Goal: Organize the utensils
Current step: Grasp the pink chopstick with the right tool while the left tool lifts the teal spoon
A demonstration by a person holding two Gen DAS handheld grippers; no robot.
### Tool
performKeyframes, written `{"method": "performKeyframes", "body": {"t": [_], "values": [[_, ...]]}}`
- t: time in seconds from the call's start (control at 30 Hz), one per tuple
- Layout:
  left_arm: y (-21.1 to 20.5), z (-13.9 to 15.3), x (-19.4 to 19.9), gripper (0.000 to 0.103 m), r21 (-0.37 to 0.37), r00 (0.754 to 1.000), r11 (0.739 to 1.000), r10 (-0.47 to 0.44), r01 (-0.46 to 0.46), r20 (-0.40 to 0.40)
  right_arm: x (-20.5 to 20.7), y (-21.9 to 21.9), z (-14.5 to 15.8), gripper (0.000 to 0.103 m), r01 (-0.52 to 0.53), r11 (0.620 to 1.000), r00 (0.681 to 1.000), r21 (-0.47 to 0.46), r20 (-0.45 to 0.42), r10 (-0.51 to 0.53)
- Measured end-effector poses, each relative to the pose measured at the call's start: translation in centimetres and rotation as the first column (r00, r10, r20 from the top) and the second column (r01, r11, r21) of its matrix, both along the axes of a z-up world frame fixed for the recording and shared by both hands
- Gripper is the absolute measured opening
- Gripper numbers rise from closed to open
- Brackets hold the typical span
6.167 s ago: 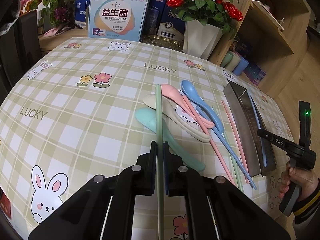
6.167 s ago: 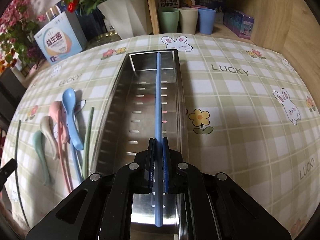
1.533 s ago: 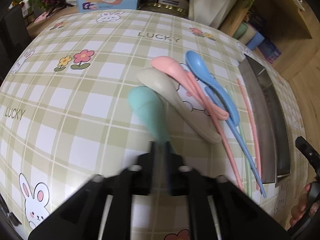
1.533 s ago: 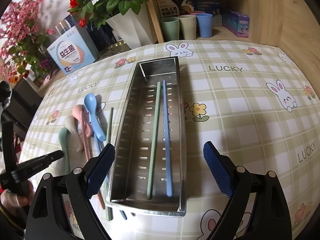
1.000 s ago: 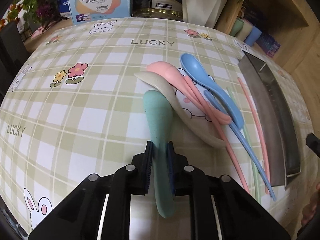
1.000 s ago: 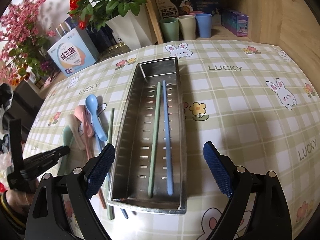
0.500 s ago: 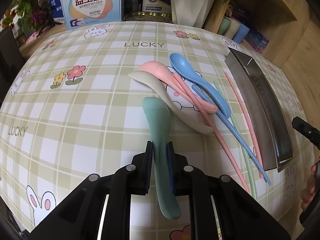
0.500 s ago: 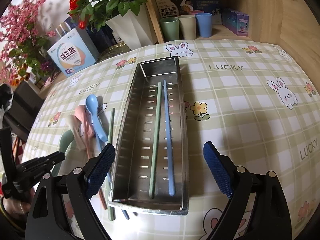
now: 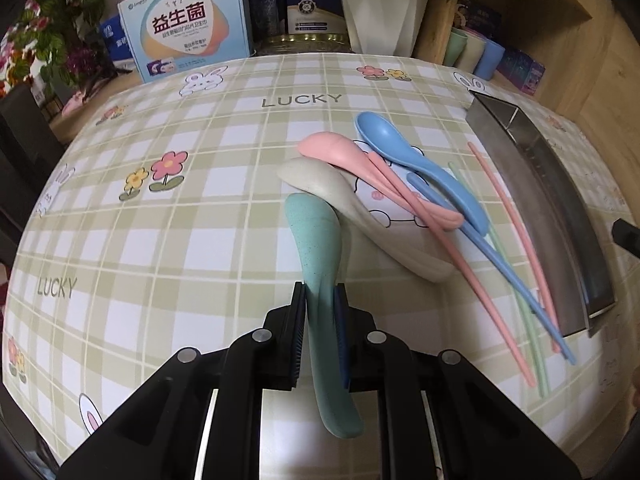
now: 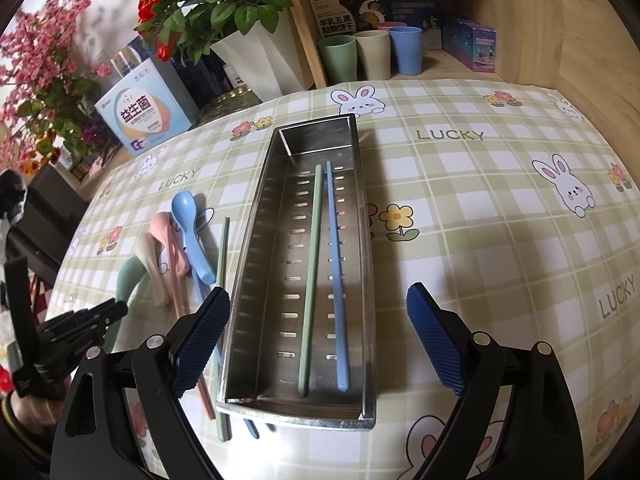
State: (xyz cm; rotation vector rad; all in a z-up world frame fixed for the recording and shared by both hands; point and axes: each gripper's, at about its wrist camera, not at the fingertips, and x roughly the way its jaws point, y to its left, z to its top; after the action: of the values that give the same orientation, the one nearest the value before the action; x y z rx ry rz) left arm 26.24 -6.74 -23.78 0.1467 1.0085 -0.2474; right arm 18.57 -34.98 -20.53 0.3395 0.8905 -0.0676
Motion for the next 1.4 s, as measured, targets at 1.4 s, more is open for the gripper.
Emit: {"method": "performKeyframes", "body": {"t": [1.4], "values": [[3.6, -0.4, -1.9, 0.006, -0.146, 0.998, 0.989, 0.005, -0.015, -0.070, 1.4, 6.8, 1.4, 0.059, -0.252, 0.964, 0.967, -0.089, 0.007, 0.253]]}}
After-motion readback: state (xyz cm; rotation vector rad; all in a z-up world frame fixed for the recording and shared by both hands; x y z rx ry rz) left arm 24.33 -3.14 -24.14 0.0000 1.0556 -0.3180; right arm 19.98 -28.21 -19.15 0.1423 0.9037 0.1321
